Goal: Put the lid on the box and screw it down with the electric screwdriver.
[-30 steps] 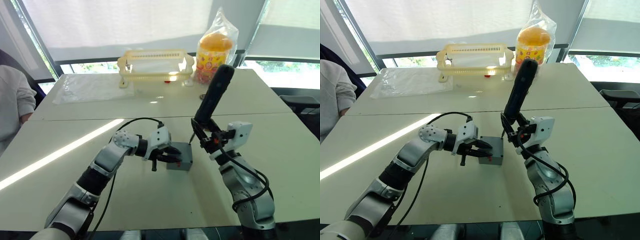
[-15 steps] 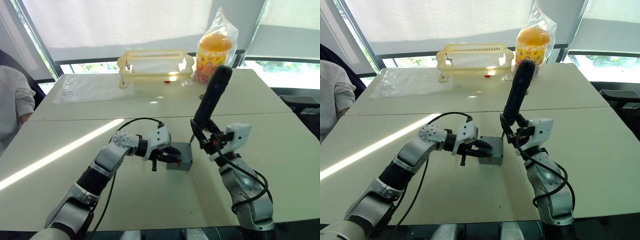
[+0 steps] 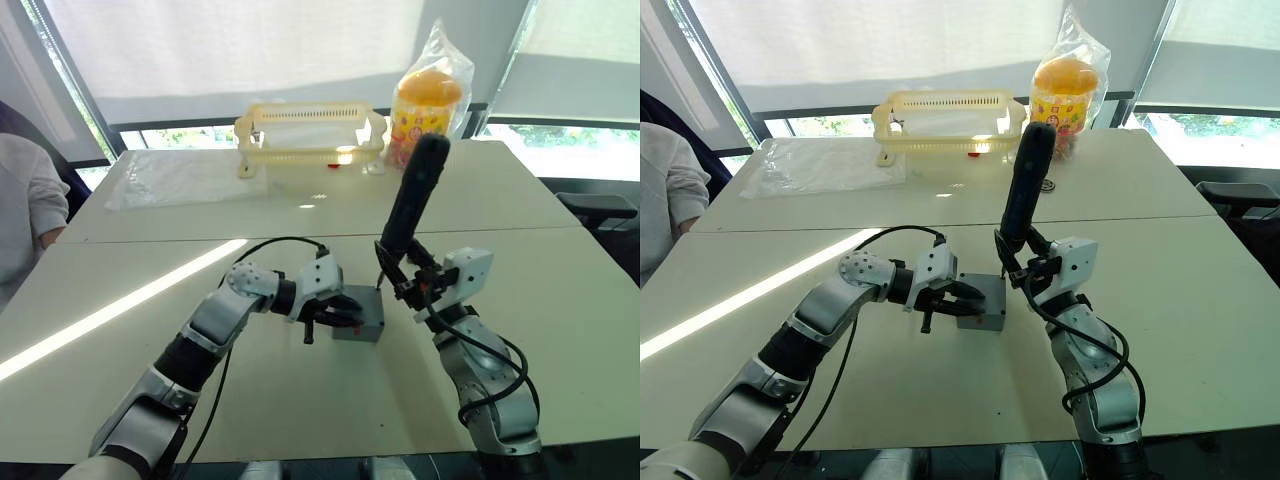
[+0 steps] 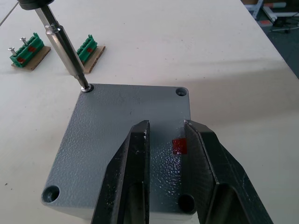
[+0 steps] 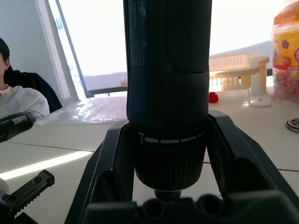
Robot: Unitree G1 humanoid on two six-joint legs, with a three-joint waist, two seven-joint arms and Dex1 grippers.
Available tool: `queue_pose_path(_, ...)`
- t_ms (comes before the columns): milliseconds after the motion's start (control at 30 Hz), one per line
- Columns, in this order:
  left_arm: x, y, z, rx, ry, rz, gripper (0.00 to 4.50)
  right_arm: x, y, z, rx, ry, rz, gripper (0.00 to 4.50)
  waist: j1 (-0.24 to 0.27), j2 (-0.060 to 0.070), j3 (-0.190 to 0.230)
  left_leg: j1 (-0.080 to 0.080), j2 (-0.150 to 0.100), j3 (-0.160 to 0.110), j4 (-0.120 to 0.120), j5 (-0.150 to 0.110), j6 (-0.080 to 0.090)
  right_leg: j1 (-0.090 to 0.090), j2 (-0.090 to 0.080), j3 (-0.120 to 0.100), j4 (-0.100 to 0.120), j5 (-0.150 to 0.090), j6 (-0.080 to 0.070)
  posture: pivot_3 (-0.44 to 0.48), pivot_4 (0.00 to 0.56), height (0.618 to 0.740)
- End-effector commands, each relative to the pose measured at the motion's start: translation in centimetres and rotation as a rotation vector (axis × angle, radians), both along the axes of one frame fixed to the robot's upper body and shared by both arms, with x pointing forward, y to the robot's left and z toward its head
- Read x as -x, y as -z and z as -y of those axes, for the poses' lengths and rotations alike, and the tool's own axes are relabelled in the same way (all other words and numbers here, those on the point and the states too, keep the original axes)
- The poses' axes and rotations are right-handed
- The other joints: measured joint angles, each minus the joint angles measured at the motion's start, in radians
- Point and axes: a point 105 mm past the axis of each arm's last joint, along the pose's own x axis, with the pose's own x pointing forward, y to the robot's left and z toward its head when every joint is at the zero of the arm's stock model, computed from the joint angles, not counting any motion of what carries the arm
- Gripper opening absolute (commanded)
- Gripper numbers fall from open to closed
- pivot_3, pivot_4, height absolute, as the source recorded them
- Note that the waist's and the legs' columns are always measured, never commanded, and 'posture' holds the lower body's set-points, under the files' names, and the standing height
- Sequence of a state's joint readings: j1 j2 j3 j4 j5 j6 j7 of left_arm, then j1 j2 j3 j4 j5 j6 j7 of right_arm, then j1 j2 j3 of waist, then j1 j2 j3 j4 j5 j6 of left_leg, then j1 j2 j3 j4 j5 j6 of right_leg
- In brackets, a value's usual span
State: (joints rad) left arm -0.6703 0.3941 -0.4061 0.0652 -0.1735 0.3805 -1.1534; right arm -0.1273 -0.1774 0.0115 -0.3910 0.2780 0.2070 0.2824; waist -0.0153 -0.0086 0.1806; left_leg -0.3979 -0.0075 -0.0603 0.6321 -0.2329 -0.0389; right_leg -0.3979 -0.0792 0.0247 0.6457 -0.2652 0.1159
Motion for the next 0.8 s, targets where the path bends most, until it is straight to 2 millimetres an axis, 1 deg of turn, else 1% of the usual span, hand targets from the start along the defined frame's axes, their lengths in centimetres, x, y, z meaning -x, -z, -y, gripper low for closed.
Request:
queue_pose_path(33,0.1,1.8,-0.6,-0.064,-0.012,-0.036,1.13,-0.1,2.1,0.1,0.031,-0.005,-0.078,1.75,0.000,0.000,0.000,0.004,0.000,0.000,-0.001,0.000,0.000,0.004,0.000,0.000,-0.001,0.000,0.000,0.000,0.150,0.740)
queue_pose_path(67,0.1,1.8,-0.6,-0.064,-0.013,-0.037,1.13,-0.2,2.2,0.1,0.031,-0.005,-0.080,1.75,0.000,-0.001,-0.001,0.007,0.000,0.000,-0.002,0.000,0.000,0.007,0.000,0.000,-0.003,-0.002,-0.003,0.000,0.150,0.740)
queue_pose_path(233,0.0,1.9,-0.6,-0.065,-0.017,-0.034,1.13,-0.4,2.5,0.3,0.039,-0.001,-0.087,1.75,0.000,-0.002,-0.004,0.007,0.000,0.000,-0.002,0.000,0.000,0.007,0.000,0.000,-0.003,-0.002,-0.003,0.000,0.150,0.740)
queue_pose_path(400,-0.2,1.9,-0.7,-0.064,-0.024,-0.031,1.13,-0.4,2.9,0.0,0.064,-0.011,-0.091,1.75,0.000,-0.003,-0.005,0.007,0.001,0.000,-0.002,0.000,0.000,0.007,0.000,-0.001,-0.003,-0.003,-0.004,0.000,0.150,0.740)
queue_pose_path(800,-0.3,1.7,-0.6,-0.061,-0.033,-0.018,1.13,-0.1,3.6,0.0,0.080,-0.030,-0.105,1.75,0.001,-0.005,-0.008,0.007,0.001,0.000,-0.003,0.000,0.000,0.007,0.000,-0.001,-0.003,-0.003,-0.004,0.000,0.150,0.740)
